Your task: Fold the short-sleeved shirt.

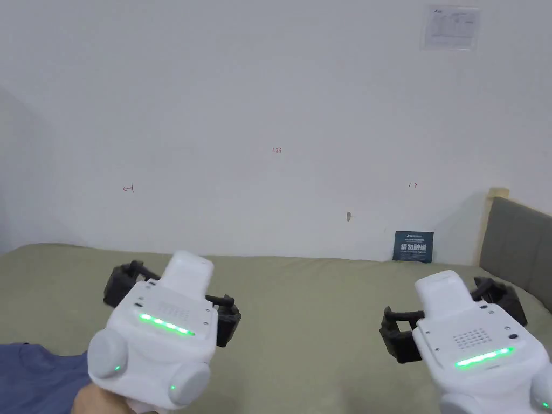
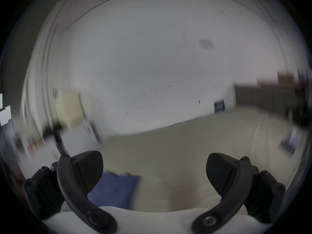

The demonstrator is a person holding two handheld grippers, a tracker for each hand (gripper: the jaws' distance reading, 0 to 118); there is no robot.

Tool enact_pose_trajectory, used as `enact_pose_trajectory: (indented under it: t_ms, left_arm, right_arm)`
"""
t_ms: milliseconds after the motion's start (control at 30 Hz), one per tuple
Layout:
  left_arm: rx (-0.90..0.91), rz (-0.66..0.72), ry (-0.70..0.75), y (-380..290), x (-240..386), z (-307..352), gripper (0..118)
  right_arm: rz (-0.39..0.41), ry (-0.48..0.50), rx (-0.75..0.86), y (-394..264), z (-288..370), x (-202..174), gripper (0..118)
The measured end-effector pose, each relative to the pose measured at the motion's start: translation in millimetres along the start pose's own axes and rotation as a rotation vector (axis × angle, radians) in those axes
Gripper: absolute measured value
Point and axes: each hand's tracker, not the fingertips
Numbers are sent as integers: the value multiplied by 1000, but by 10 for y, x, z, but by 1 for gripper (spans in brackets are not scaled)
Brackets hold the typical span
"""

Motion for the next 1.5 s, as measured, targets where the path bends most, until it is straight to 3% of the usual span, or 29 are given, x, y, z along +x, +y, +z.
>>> enact_pose_trajectory:
  t_ms: [100,133,233,300,367,433,500,567,667,733,767,800,867,933,1033,1500]
  left_arm:
    - [84,-535,109,95,179,30,118]
    - [100,-787,141,86,286,12,118]
    - [167,-1365,227,-163,548,-1,118]
    - [207,-1452,192,-280,619,44,118]
    - [214,-1391,176,-305,687,85,118]
    - [187,-1264,135,-257,688,103,118]
    - [144,-990,78,-108,600,135,118]
    - [96,-533,-26,100,392,148,118]
    - [23,247,-231,243,-32,153,118]
    - [-32,688,-254,199,-186,163,118]
    - [-66,811,-214,136,-223,161,118]
    - [-104,832,-160,104,-223,160,118]
    - [-73,688,-76,86,-124,174,118]
    - [-11,566,-53,82,-64,242,118]
    - [-6,570,-53,108,-1,300,118]
    - [-62,619,-16,132,-219,194,118]
  right_arm:
    - [487,7,78,50,-19,-141,118]
    - [669,38,67,41,-61,-210,118]
    - [1084,63,27,-122,-130,-435,118]
    - [1228,88,38,-256,-116,-533,118]
    - [1297,82,46,-375,-114,-586,118]
    - [1158,95,21,-313,-121,-550,118]
    - [874,96,14,-175,-100,-398,118]
    - [471,125,-15,36,-84,-157,118]
    - [-283,200,-33,222,-48,294,118]
    - [-715,180,-31,209,-1,503,118]
    - [-845,143,-52,166,32,548,118]
    - [-921,107,-60,126,59,572,118]
    - [-872,15,-34,82,114,525,118]
    - [-810,7,-22,61,134,490,118]
    - [-716,38,-50,84,92,402,118]
    - [-605,26,-18,250,176,308,118]
